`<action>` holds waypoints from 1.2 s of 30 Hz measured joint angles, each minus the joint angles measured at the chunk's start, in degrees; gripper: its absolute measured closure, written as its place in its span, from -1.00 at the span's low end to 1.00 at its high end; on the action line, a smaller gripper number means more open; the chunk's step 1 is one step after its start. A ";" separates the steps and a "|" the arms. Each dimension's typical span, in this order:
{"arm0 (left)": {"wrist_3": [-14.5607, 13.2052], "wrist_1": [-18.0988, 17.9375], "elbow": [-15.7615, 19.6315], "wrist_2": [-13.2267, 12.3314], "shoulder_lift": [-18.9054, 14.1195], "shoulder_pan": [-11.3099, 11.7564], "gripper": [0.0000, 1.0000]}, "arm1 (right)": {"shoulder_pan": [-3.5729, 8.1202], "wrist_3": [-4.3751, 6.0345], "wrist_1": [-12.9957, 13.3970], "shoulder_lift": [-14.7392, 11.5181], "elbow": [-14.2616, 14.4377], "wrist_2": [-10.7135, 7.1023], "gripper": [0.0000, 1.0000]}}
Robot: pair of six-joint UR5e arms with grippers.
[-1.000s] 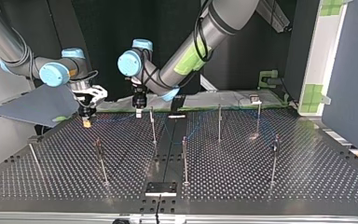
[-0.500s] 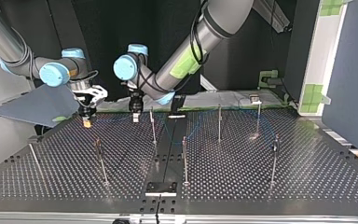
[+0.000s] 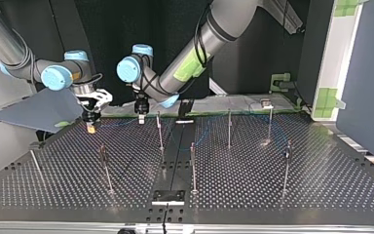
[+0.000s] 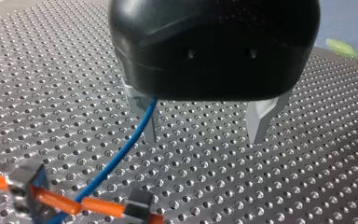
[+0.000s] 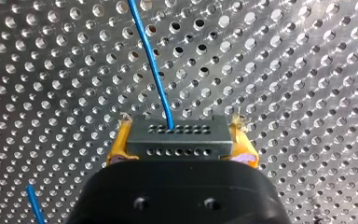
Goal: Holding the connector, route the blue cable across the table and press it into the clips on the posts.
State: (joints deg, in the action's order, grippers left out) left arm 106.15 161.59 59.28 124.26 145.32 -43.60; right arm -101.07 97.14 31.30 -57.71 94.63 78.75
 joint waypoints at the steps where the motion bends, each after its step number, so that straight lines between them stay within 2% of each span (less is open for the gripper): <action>1: -0.01 0.02 -0.02 0.00 0.00 -0.03 -0.16 | 0.00 0.00 0.00 0.00 0.00 -0.03 1.00; 2: -0.03 0.03 -0.03 -0.01 -0.01 -0.07 -0.07 | 0.00 0.00 0.00 0.00 0.00 -0.04 1.00; 3: -0.08 0.04 -0.04 0.00 -0.01 -0.14 -0.07 | 0.00 0.00 0.00 0.00 0.00 -0.06 1.00; 5: -0.25 0.02 -0.04 0.06 -0.01 -0.24 0.16 | -0.02 0.00 0.00 0.00 0.01 -0.07 1.00; 6: -0.37 0.00 -0.06 0.08 -0.01 -0.29 0.16 | -0.02 0.00 0.00 0.00 0.00 -0.08 1.00; 7: -0.44 0.00 -0.07 0.08 -0.01 -0.32 0.44 | -0.02 0.00 0.00 0.00 0.00 -0.10 1.00; 8: -0.49 -0.01 -0.09 0.07 -0.01 -0.34 0.61 | -0.01 0.00 0.00 0.00 -0.02 -0.14 1.00; 9: -0.53 -0.01 -0.12 0.10 -0.01 -0.35 0.61 | 0.00 0.00 -0.01 0.00 -0.06 -0.17 1.00; 10: -0.55 0.01 -0.15 0.13 -0.01 -0.35 0.89 | 0.01 0.00 -0.04 0.00 -0.11 -0.21 1.00; 11: -0.57 0.04 -0.17 0.16 -0.01 -0.35 1.00 | 0.01 -0.01 -0.11 0.00 -0.21 -0.28 1.00; 16: -0.52 0.36 -0.61 0.14 -0.02 -0.34 1.00 | 0.03 -0.21 -1.20 -0.06 -1.01 -0.42 1.00; 20: -0.31 1.09 -1.46 0.18 -0.06 -0.45 1.00 | 0.03 -0.53 -3.07 -0.32 -2.07 -0.49 1.00; 25: -0.10 3.00 -2.54 0.23 -0.08 -0.68 1.00 | 0.04 -0.93 -5.38 -1.97 -2.58 -0.47 1.00; 28: 0.08 3.95 -2.86 0.33 -0.32 -0.83 1.00 | 0.02 -0.71 -6.76 -3.37 -2.76 -0.51 1.00; 36: 0.54 6.94 -3.16 1.84 -3.88 -1.78 1.00 | 0.02 1.09 -9.11 -7.61 -4.19 -2.28 1.00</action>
State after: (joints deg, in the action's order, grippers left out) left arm 106.69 168.53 56.12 126.10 141.44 -45.38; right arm -101.05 98.23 22.19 -65.33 90.43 76.48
